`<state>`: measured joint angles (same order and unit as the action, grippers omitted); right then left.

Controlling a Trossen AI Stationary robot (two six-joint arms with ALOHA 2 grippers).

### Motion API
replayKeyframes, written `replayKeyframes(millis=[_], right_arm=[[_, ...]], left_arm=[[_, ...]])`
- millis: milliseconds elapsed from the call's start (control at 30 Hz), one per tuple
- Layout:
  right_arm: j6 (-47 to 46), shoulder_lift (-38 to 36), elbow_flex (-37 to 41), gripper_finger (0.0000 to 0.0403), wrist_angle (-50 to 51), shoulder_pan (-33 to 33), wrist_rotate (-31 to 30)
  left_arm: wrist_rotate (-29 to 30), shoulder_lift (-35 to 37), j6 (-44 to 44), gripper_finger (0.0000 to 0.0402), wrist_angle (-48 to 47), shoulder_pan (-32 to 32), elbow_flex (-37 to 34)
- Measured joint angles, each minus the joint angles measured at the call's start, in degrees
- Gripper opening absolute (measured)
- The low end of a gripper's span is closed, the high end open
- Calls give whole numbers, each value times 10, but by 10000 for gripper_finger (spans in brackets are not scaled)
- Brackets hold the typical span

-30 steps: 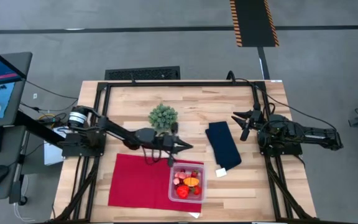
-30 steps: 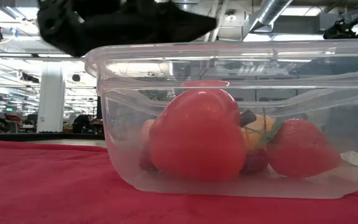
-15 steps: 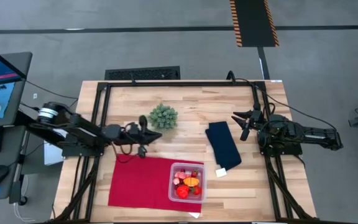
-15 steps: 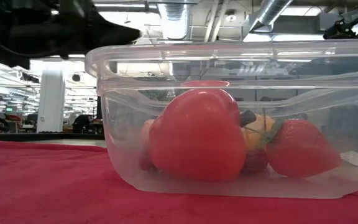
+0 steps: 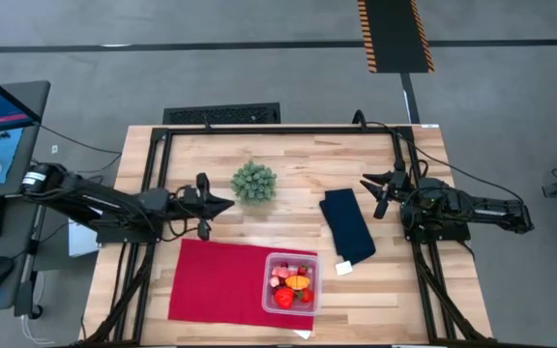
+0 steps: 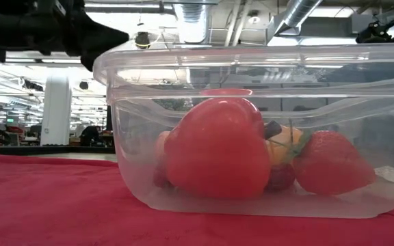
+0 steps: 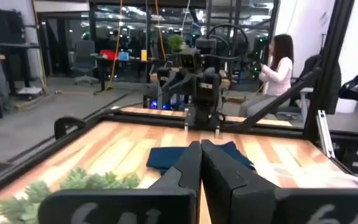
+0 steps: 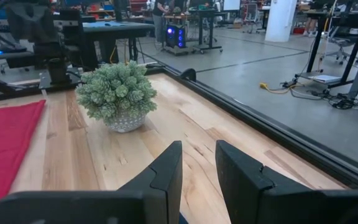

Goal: Pick and placing Produce into tupperware
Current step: Return to Home Position

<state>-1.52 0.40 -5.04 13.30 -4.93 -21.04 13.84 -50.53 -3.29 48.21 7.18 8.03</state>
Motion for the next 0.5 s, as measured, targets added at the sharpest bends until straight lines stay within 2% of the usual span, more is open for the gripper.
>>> replayKeyframes(millis=[200,367,433,500], right_arm=[[0,0,0,120,0,0,0],[0,0,0,120,0,0,0],[-2,0,0,120,0,0,0],[-53,0,0,120,0,1,11]], left_arm=[[12,111,5,0,-155,0,-1],[96,179,5,0,-244,0,-1],[90,201,13,0,-250,0,-1],[72,221,28,0,-261,0,-1]])
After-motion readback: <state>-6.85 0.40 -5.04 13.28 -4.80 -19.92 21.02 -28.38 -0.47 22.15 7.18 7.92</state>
